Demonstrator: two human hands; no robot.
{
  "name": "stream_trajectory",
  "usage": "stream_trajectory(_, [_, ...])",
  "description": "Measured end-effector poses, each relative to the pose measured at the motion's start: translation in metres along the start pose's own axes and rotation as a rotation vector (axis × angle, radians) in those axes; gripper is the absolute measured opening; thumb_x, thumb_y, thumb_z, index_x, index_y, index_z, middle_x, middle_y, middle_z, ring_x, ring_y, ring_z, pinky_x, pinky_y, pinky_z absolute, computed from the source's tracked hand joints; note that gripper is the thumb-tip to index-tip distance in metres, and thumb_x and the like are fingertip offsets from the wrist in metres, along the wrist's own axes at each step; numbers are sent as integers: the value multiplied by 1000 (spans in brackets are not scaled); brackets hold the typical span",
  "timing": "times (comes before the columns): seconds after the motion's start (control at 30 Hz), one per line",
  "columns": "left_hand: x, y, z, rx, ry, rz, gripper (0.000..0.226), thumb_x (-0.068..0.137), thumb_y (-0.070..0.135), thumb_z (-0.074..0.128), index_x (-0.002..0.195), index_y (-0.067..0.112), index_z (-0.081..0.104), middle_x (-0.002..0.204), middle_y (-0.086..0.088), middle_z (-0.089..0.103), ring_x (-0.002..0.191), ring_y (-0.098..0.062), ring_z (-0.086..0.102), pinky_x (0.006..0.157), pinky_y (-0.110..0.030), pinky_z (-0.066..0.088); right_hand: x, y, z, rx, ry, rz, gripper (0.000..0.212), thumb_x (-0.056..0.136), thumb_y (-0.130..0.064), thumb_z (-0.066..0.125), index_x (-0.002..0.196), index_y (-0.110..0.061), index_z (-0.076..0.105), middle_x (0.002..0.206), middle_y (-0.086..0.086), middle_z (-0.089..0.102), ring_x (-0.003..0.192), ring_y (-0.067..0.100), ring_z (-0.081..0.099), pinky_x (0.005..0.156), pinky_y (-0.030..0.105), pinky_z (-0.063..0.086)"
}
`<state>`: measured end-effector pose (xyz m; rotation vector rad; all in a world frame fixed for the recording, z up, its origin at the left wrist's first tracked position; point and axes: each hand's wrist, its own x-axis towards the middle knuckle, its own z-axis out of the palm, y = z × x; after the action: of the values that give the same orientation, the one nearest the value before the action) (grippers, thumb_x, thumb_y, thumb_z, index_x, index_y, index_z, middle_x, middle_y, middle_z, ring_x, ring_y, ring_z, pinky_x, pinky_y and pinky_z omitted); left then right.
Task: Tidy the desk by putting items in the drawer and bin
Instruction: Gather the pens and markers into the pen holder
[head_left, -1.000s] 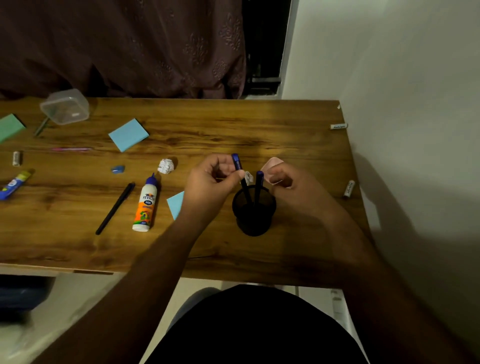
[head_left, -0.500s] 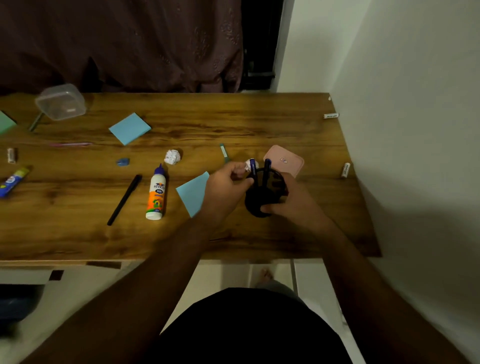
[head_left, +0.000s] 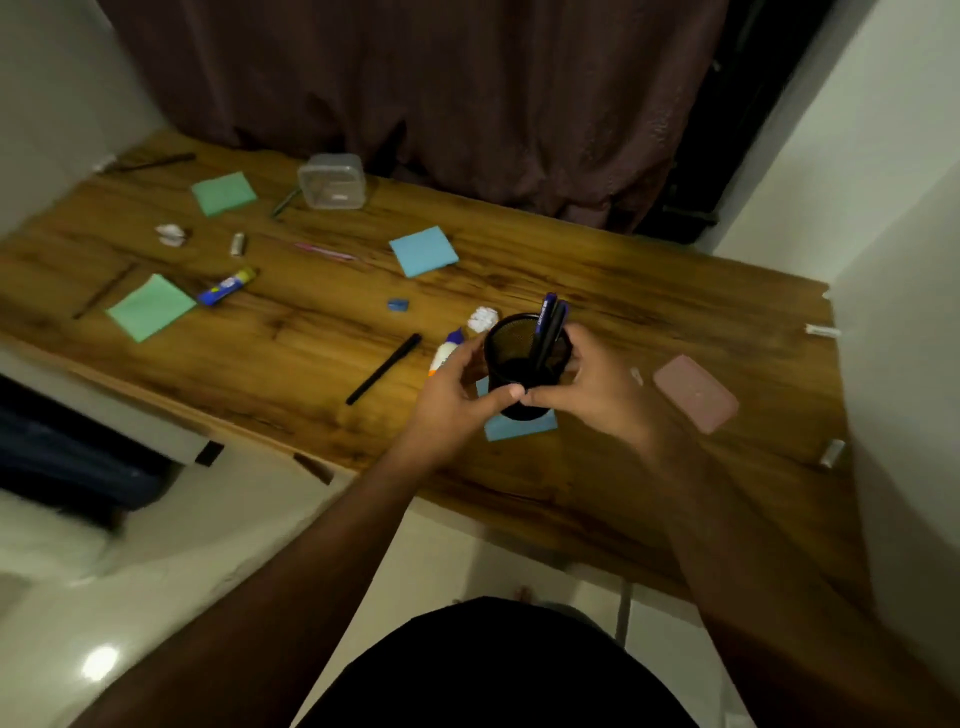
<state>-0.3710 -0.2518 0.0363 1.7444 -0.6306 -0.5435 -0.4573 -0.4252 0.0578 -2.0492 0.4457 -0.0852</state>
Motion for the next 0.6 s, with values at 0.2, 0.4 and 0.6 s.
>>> stream_trajectory(0.2, [-11, -9, -68, -57, 247, -52, 74, 73, 13, 81, 137, 14, 44, 129, 5, 57, 120, -6, 55, 99, -22, 47, 58, -49, 62, 38, -222, -114, 69, 69, -18, 86, 128, -19, 49, 105, -16, 58, 97, -1, 58, 90, 18, 50])
stream_trajectory(0.4, [-18, -25, -115, -51, 416, -140, 72, 74, 19, 81, 137, 17, 46, 129, 7, 57, 120, -12, 55, 97, -38, 51, 97, -66, 122, 27, -343, -187, 82, 59, -38, 84, 130, -31, 44, 125, -6, 60, 117, 15, 57, 98, 41, 50])
stream_trajectory(0.6, [-12, -46, -138, -122, 595, -242, 80, 73, 21, 82, 142, 18, 41, 134, 2, 53, 119, -18, 56, 96, -42, 53, 108, -63, 143, -13, -356, -99, 82, 74, -24, 80, 144, -22, 37, 145, 5, 47, 130, 22, 48, 105, 44, 45])
